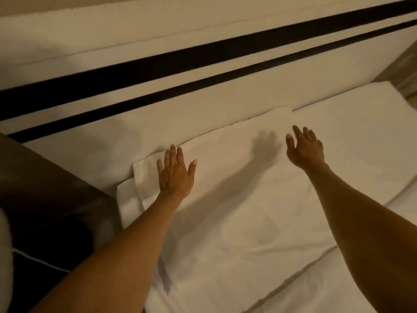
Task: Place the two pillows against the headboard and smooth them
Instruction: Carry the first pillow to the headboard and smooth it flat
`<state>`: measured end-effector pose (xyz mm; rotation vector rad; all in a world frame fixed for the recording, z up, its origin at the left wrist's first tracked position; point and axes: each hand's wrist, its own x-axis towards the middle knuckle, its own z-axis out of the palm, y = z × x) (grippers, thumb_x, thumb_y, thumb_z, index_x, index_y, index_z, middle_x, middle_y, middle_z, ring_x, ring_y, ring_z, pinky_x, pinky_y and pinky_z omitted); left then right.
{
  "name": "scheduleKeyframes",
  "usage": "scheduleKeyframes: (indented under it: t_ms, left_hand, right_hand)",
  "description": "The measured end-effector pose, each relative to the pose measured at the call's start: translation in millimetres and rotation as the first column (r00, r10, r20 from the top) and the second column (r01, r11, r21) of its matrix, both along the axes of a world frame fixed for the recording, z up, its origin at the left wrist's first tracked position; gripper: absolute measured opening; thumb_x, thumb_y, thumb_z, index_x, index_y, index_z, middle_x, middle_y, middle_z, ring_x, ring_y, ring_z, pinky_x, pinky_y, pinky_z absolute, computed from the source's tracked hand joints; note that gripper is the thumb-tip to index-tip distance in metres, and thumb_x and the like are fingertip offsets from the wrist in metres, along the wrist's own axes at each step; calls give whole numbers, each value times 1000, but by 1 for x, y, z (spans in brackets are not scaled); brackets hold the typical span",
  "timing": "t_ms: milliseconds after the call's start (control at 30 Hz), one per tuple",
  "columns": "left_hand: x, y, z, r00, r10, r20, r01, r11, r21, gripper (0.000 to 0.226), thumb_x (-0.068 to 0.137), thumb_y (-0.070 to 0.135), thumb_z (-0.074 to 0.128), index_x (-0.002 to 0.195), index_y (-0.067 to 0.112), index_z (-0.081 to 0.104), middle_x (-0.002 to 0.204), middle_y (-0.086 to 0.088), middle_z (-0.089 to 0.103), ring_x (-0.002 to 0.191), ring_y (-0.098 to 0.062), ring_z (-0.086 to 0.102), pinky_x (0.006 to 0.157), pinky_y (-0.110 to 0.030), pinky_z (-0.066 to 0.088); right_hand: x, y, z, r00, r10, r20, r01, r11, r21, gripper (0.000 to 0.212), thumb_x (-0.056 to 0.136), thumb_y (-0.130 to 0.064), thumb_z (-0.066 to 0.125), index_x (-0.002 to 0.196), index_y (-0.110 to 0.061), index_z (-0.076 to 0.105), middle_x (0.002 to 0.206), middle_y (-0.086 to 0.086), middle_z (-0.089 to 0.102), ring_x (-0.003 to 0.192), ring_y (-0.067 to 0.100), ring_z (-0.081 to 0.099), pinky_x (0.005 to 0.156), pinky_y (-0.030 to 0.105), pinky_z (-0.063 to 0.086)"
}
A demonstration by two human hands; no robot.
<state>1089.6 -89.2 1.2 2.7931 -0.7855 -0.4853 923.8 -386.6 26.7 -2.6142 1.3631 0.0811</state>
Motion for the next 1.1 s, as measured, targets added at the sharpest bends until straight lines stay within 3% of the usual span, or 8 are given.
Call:
scheduleKeyframes:
  t_ms: [200,533,967,1100]
  left_hand:
    - [-18,0,86,987,-155,29,156,988,-18,68,101,50,15,155,11,2,163,-8,-5,151,-23,-4,121,-43,-1]
    - [-62,50,207,915,-398,70,399,917,-4,70,100,51,17,155,11,2,163,-10,-2,151,-27,-3,120,-46,0]
    - [-125,144,299,697,-705,129,693,709,130,69,101,50,19,155,9,3,163,-14,-2,151,-29,-3,120,-49,0]
    - [-168,159,326,615,-774,155,768,631,105,69,101,49,21,155,10,4,163,-12,-1,151,-27,-2,120,-48,1]
  right_hand:
    - [-40,75,69,992,-119,33,116,990,80,58,101,-46,20,153,-18,21,160,14,19,149,31,13,118,50,17]
    - [-128,209,188,961,-264,81,265,964,8,59,101,-46,19,153,-18,20,160,13,19,149,30,12,118,50,16]
    - [-247,381,290,871,-484,80,489,869,-77,58,101,-46,19,153,-19,20,160,11,18,149,29,13,118,51,15]
    - [-291,425,314,836,-548,36,548,832,-87,58,102,-45,18,153,-19,20,161,11,17,149,29,12,118,52,14]
